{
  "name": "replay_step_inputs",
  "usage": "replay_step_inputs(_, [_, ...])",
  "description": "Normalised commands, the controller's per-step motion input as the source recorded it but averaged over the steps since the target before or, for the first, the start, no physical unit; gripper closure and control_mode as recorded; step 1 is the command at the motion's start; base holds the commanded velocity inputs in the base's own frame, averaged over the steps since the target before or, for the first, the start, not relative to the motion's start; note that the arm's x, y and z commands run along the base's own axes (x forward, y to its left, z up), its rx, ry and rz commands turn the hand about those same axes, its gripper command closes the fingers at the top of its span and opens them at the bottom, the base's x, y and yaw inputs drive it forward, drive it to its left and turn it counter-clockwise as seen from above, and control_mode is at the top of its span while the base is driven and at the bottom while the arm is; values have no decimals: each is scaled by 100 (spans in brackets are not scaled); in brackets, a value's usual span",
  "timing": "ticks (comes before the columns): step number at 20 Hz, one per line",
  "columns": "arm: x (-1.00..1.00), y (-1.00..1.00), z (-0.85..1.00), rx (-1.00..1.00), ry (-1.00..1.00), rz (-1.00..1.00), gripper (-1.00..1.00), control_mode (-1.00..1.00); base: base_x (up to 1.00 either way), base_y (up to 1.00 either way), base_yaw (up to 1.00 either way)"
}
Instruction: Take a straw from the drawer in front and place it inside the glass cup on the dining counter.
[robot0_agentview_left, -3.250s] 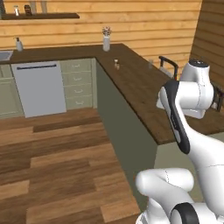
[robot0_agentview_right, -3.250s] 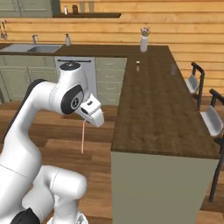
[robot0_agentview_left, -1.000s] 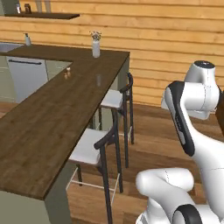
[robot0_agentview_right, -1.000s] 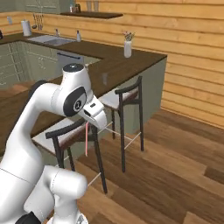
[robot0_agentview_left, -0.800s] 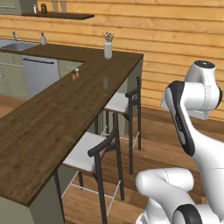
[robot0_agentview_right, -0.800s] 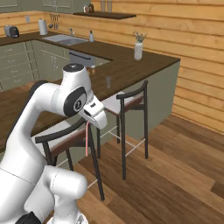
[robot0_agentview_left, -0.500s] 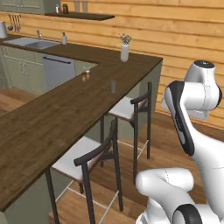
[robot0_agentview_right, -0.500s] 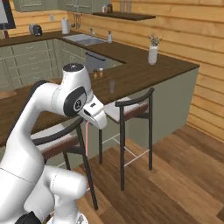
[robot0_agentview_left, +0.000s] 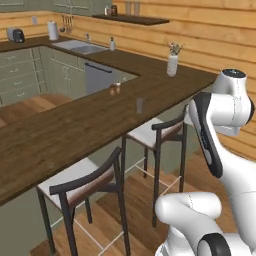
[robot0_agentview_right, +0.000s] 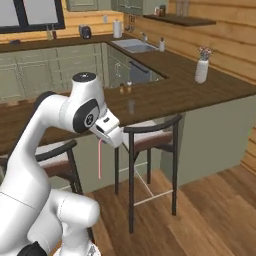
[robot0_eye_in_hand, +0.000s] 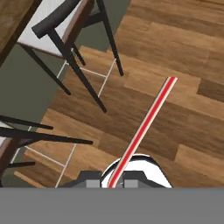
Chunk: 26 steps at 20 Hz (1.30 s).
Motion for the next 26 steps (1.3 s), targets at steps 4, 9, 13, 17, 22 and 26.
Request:
replay_step_inputs(4, [0, 0, 0, 0, 0, 0, 100, 100, 18, -74, 51])
replay_step_inputs(9, [0, 0, 0, 0, 0, 0, 100, 100, 16, -72, 52])
replay_step_inputs(13, [0, 0, 0, 0, 0, 0, 100, 100, 9, -78, 51])
replay_step_inputs(17, [0, 0, 0, 0, 0, 0, 100, 100, 0, -84, 51])
replay_step_inputs(22, [0, 0, 0, 0, 0, 0, 100, 100, 14, -81, 47])
replay_step_inputs(26, [0, 0, 0, 0, 0, 0, 100, 100, 44, -54, 37])
